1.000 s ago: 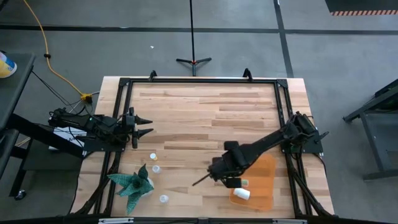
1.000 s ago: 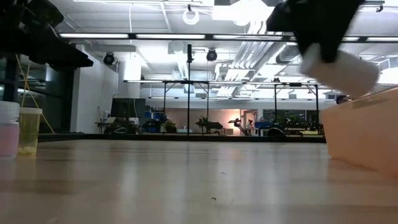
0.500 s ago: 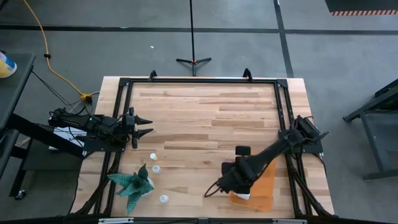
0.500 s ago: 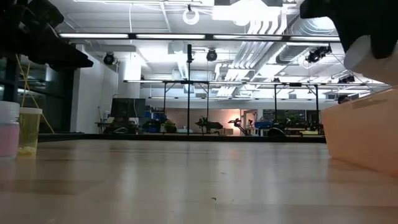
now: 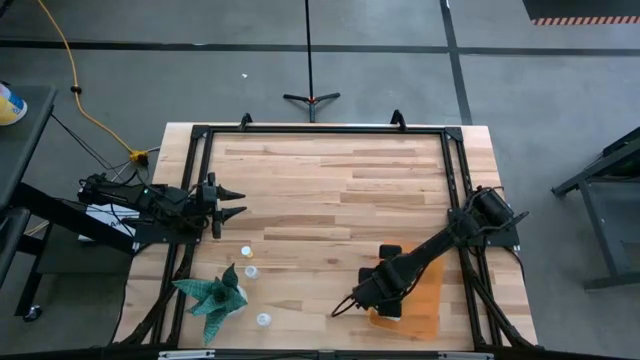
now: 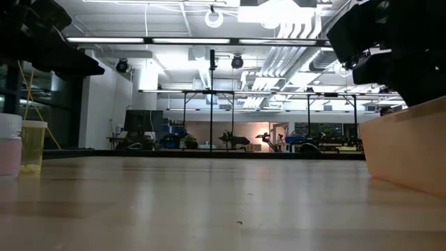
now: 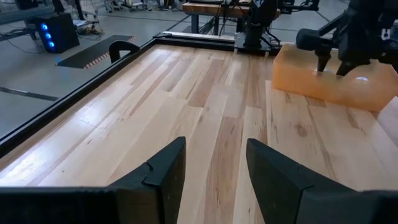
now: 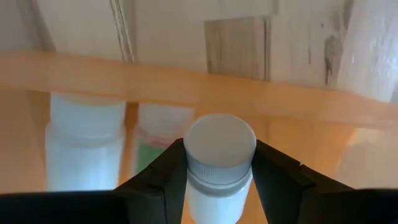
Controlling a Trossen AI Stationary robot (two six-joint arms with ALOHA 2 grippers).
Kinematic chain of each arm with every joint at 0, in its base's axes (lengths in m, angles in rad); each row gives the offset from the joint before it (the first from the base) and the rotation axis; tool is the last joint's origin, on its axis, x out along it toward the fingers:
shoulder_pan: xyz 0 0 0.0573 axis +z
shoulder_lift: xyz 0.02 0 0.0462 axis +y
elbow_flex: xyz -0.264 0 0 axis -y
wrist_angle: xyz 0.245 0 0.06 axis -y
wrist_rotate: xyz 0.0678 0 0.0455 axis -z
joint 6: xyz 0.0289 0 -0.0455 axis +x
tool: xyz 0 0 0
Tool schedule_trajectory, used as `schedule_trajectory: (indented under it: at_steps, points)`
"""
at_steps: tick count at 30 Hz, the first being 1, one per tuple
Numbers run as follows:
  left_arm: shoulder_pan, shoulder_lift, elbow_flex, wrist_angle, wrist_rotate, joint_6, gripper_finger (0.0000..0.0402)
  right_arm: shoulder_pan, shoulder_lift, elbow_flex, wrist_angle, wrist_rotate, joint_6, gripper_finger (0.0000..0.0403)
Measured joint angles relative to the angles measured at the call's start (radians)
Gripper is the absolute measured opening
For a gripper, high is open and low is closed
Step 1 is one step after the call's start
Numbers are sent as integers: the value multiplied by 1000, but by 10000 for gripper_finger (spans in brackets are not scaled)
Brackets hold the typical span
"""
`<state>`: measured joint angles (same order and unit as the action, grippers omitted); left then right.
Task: Pick and place pill bottles into a basket
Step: Put the white medicine bottle into the orange bin, then put the yellow medicine bottle into the orange bin
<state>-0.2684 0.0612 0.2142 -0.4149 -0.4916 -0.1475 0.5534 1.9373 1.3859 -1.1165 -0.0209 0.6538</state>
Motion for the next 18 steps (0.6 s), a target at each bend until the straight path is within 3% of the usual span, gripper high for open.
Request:
schedule_trajectory:
  at_steps: [6,14,18]
  points:
    - [0,0,0,0,0,0,202,-10,0,-5,-28,-22,38,181]
    - [0,0,0,0,0,0,202,-10,-4,83,-90,42,22,235]
    - [0,0,0,0,2,0,202,6,-13,143,-84,187,-29,238]
